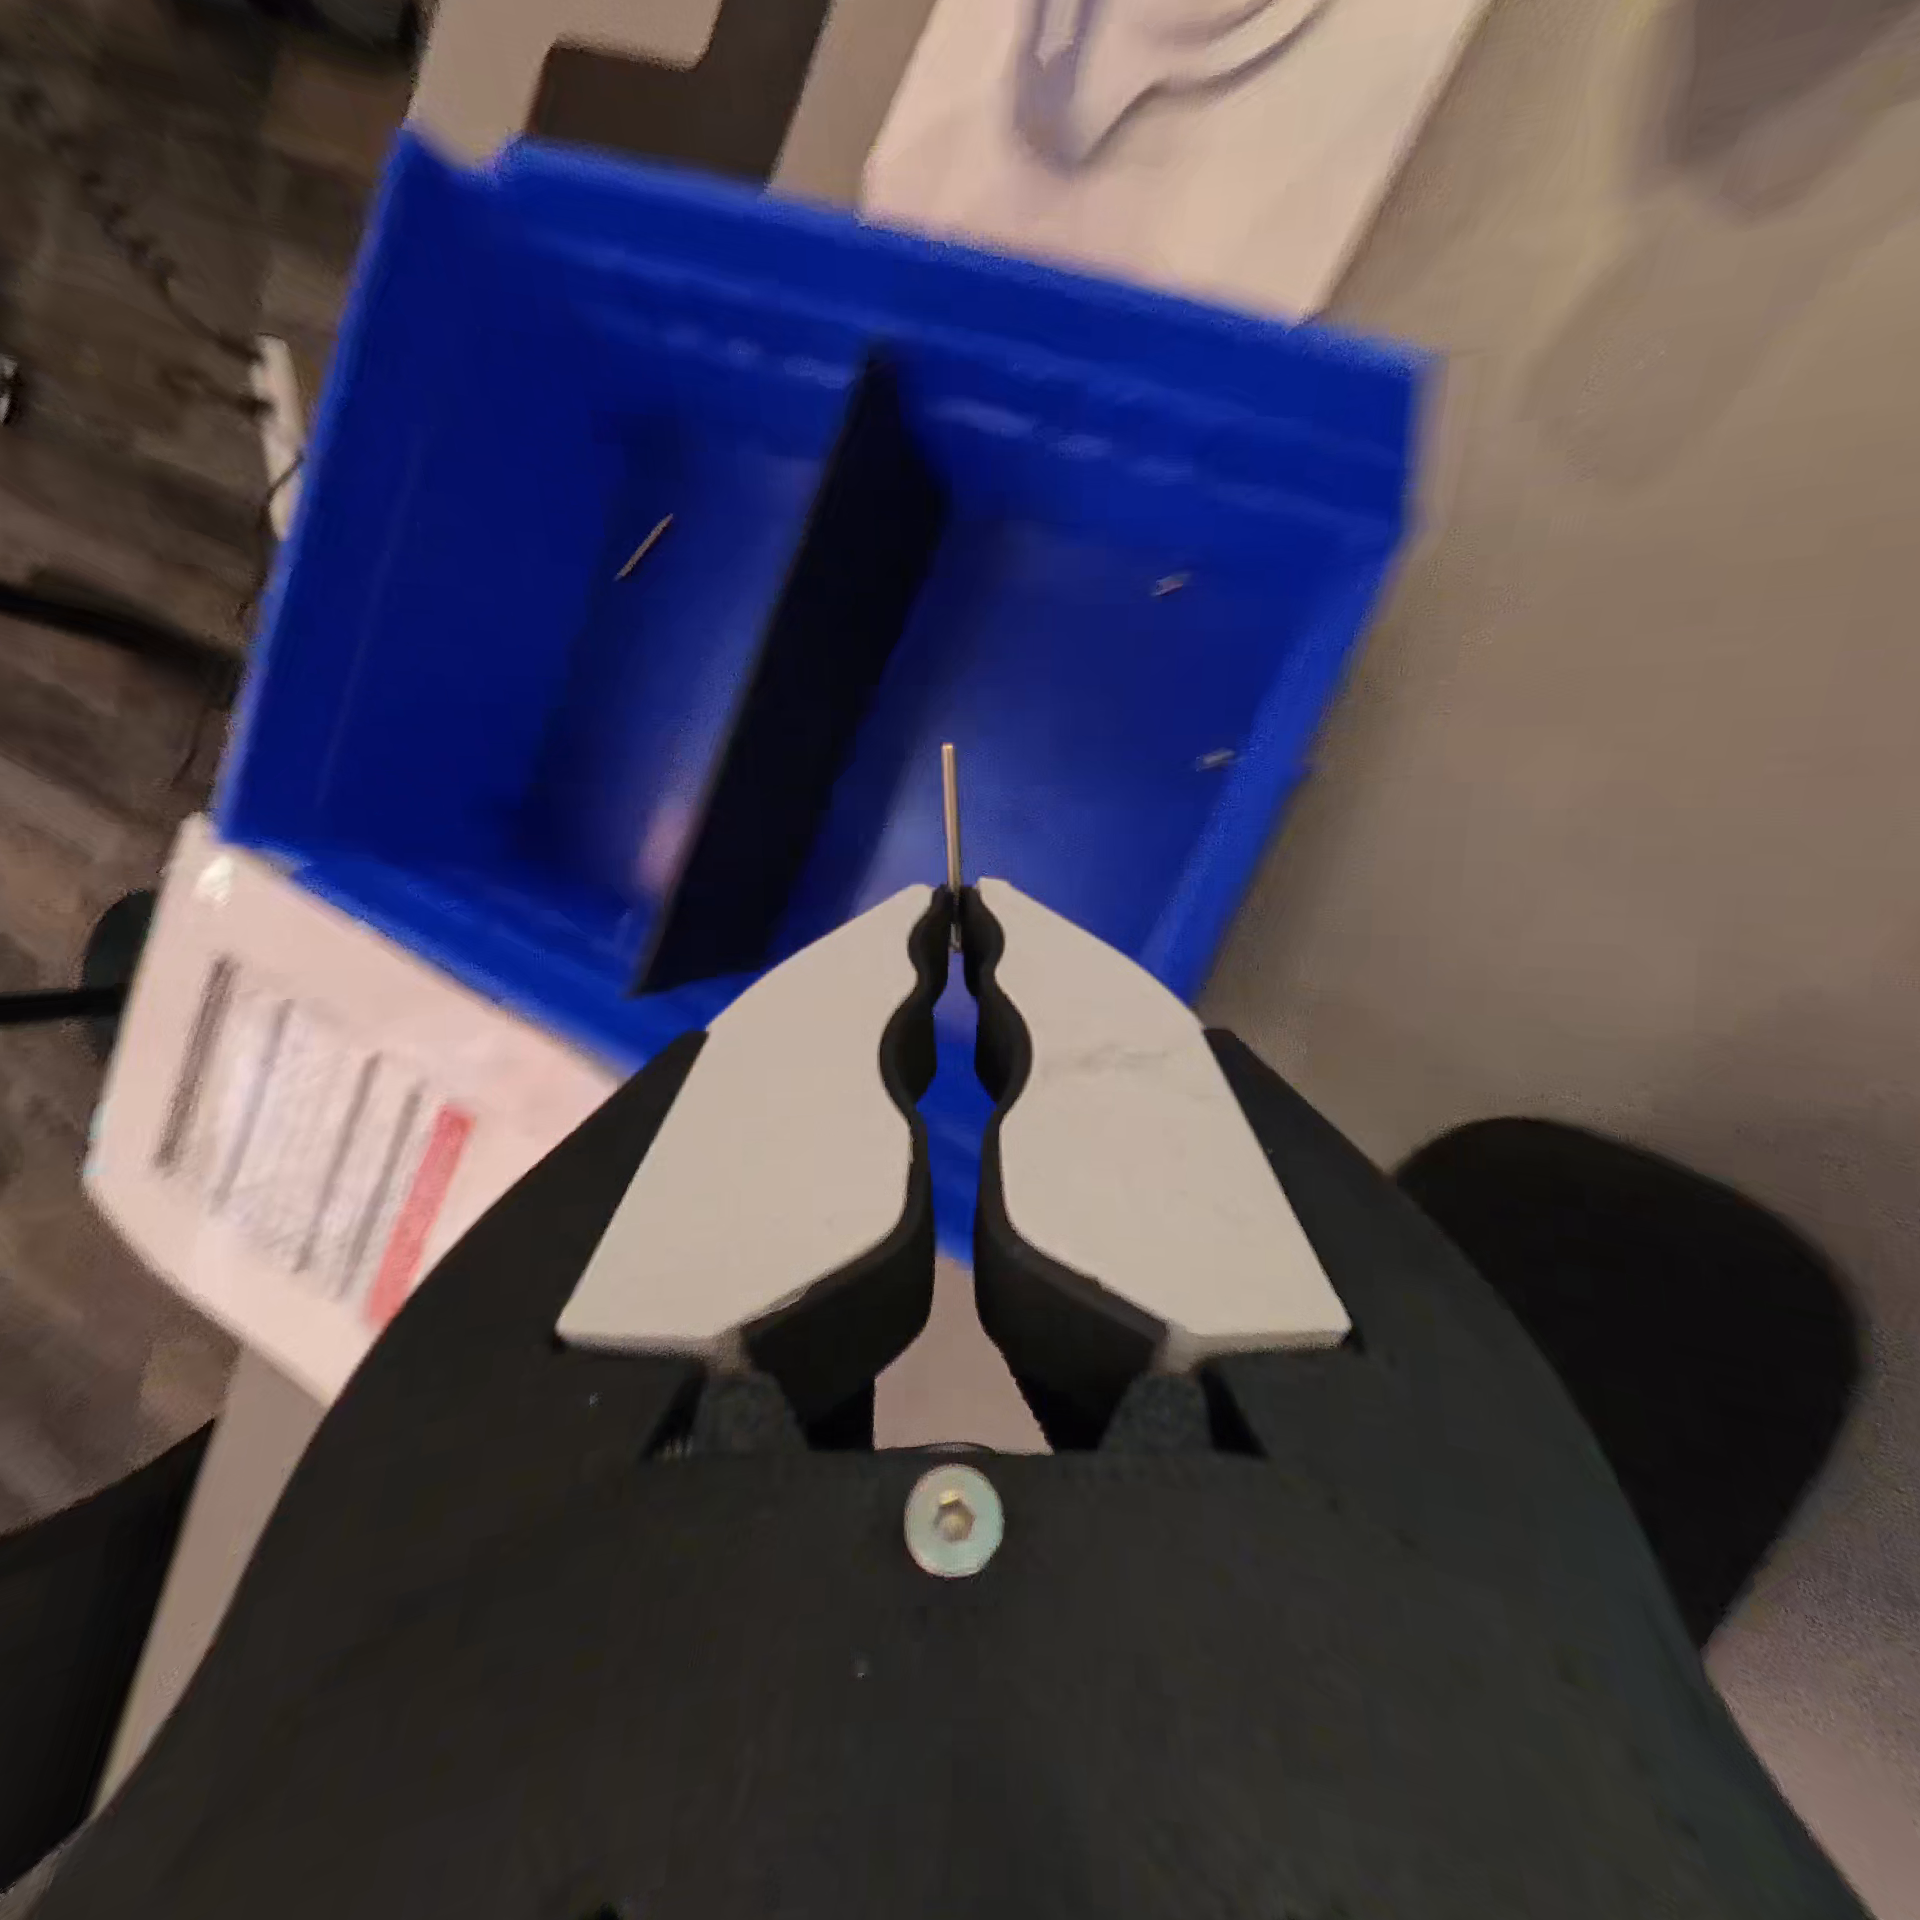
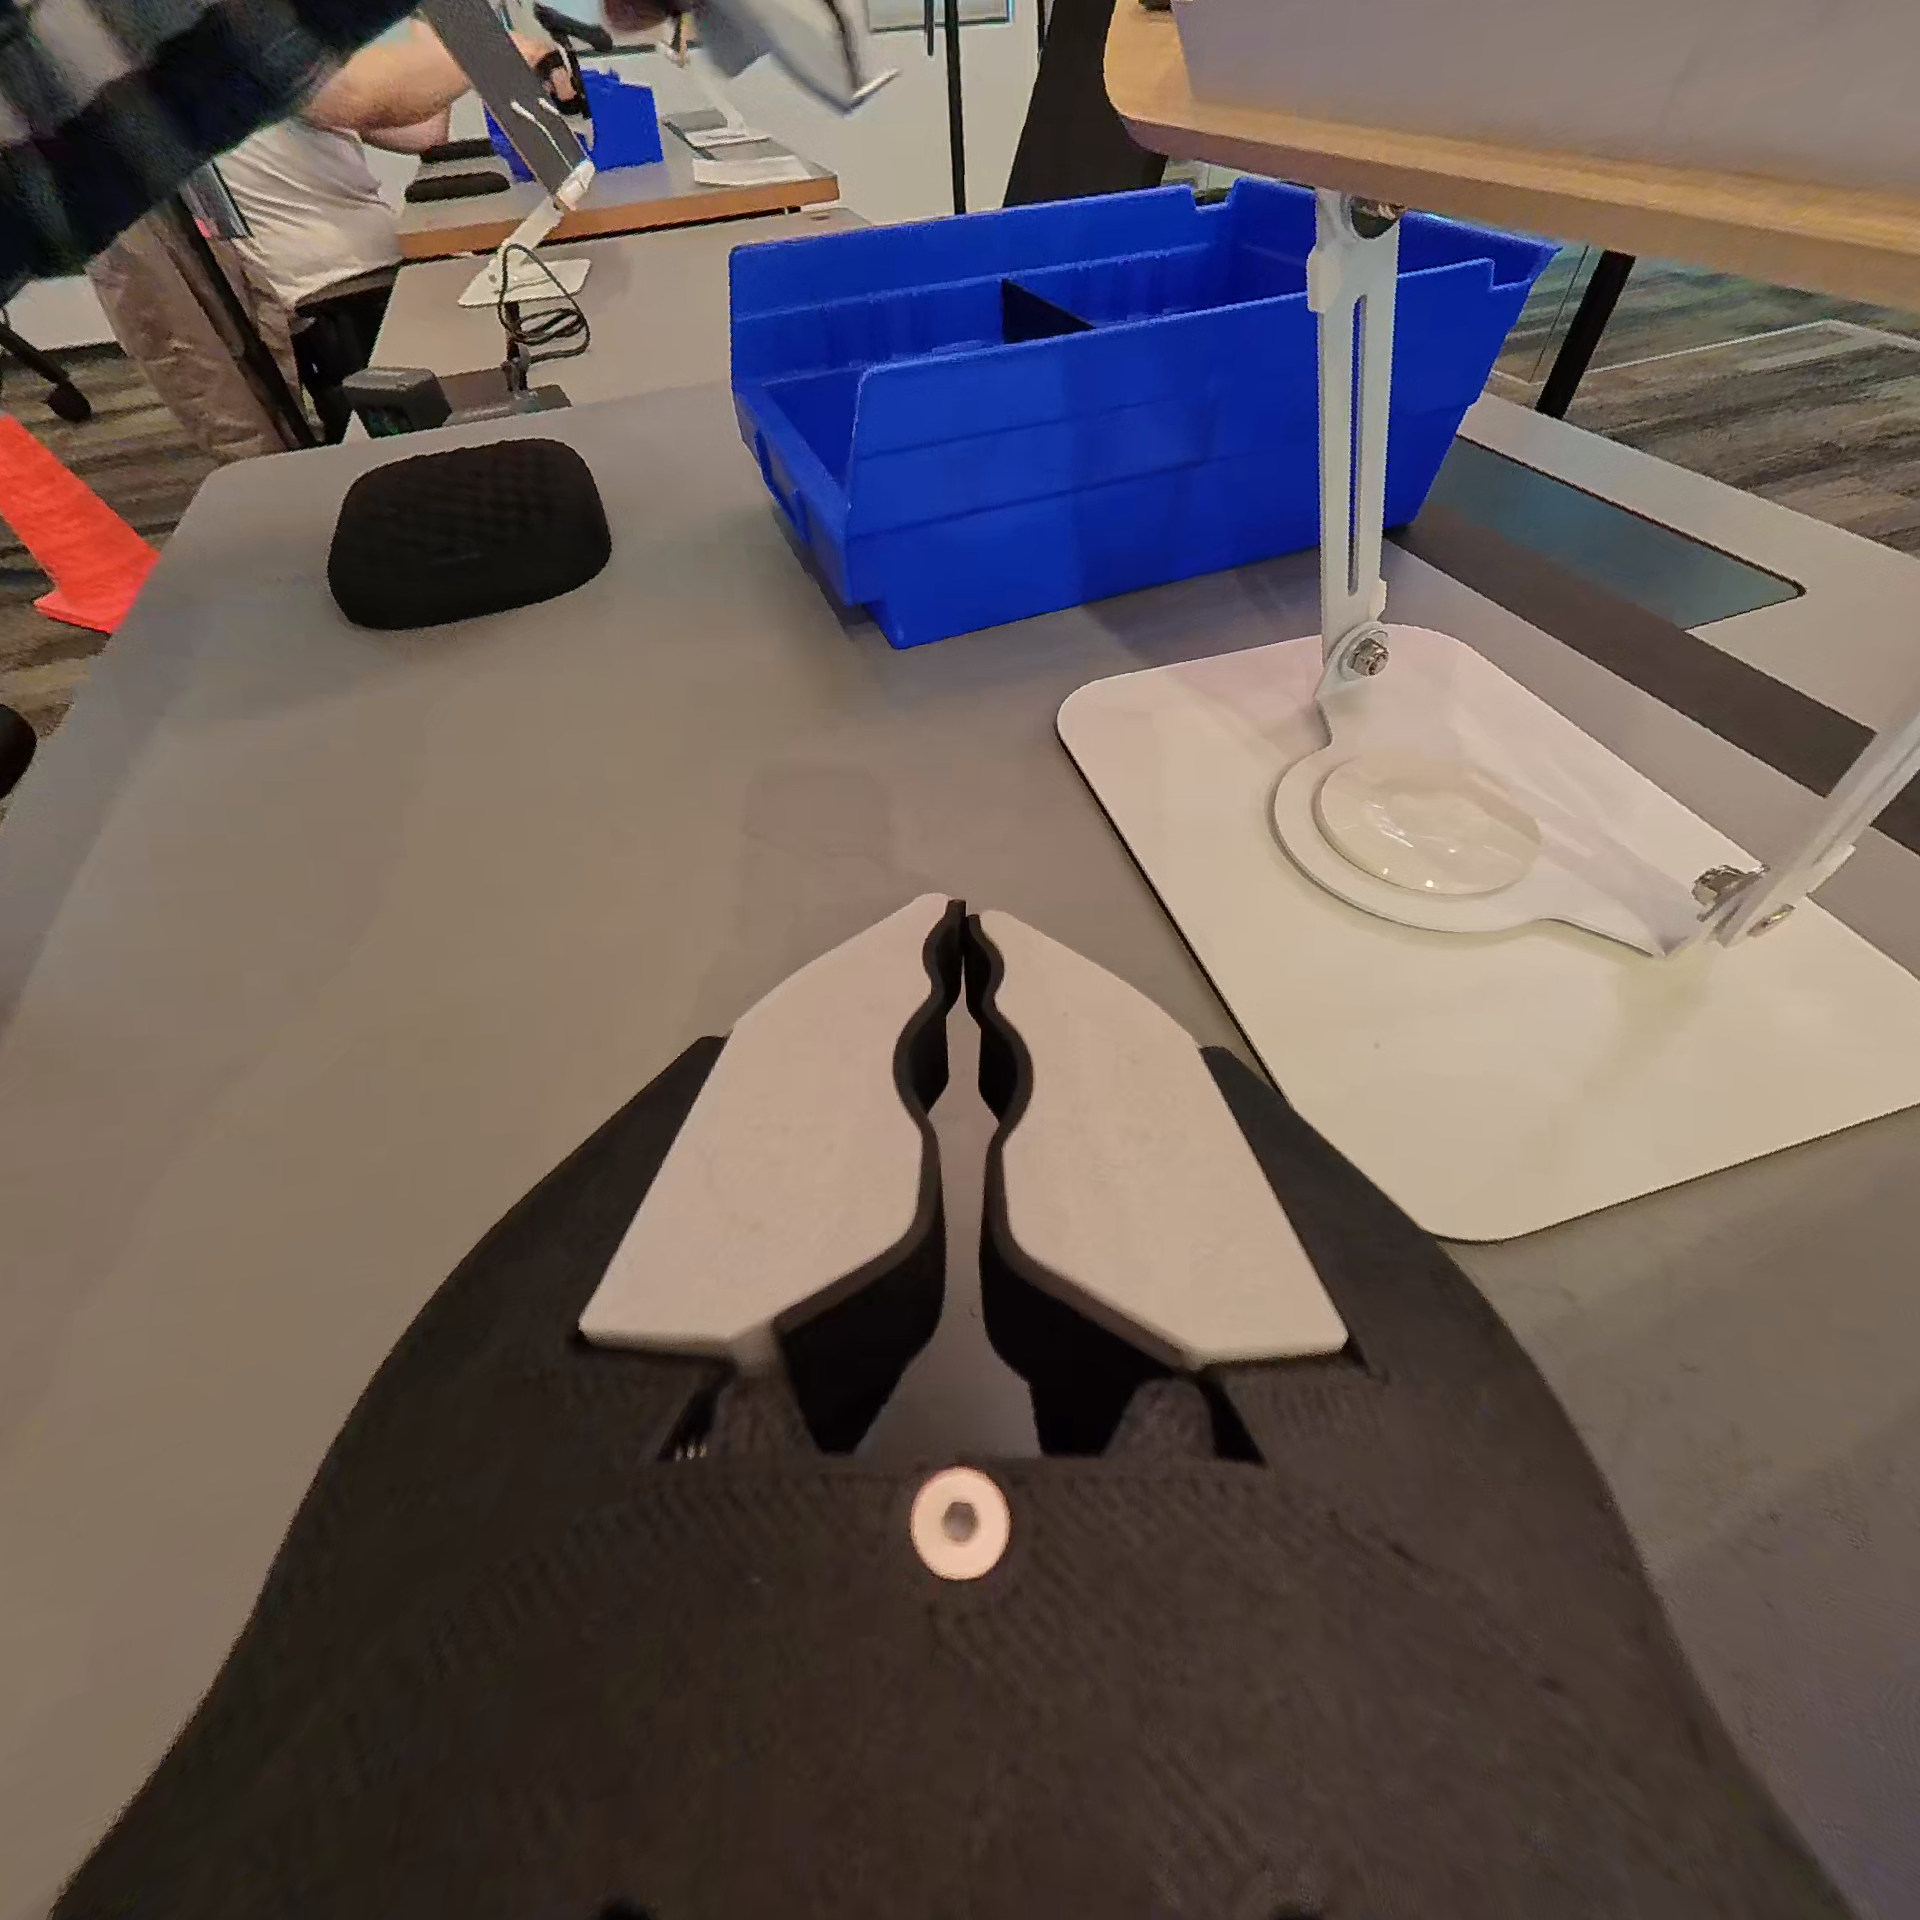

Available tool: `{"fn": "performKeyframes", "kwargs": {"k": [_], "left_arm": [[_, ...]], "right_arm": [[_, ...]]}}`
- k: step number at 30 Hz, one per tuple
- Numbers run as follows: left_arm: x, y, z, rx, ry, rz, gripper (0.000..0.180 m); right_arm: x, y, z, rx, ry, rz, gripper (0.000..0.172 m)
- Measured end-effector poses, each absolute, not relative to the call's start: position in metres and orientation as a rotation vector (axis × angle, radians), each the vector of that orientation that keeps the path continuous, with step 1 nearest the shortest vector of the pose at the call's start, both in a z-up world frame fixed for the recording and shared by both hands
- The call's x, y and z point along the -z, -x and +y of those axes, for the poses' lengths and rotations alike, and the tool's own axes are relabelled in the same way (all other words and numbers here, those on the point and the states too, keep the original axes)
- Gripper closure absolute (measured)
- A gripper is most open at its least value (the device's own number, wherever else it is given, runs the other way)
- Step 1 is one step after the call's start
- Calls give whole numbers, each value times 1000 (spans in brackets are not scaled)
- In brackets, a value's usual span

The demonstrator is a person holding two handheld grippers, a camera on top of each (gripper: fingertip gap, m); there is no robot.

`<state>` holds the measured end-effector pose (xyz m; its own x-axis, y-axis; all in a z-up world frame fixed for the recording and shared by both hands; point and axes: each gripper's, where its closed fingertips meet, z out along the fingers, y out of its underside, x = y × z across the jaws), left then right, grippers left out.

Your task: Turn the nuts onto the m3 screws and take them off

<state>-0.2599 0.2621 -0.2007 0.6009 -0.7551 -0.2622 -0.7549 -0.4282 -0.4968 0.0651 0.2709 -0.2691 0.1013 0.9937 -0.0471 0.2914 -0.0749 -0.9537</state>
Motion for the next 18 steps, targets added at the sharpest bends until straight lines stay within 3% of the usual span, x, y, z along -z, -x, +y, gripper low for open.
{"fn": "performKeyframes", "kwargs": {"k": [8,13,18], "left_arm": [[254,77,178,280,2060,1331,179],[307,0,183,367,2075,1388,179],[326,-27,193,419,2112,1388,179]], "right_arm": [[267,-66,271,-1049,1515,-1307,171],[268,-66,271,-1057,1519,-1313,171],[267,-66,270,-1067,1518,-1312,171]]}}
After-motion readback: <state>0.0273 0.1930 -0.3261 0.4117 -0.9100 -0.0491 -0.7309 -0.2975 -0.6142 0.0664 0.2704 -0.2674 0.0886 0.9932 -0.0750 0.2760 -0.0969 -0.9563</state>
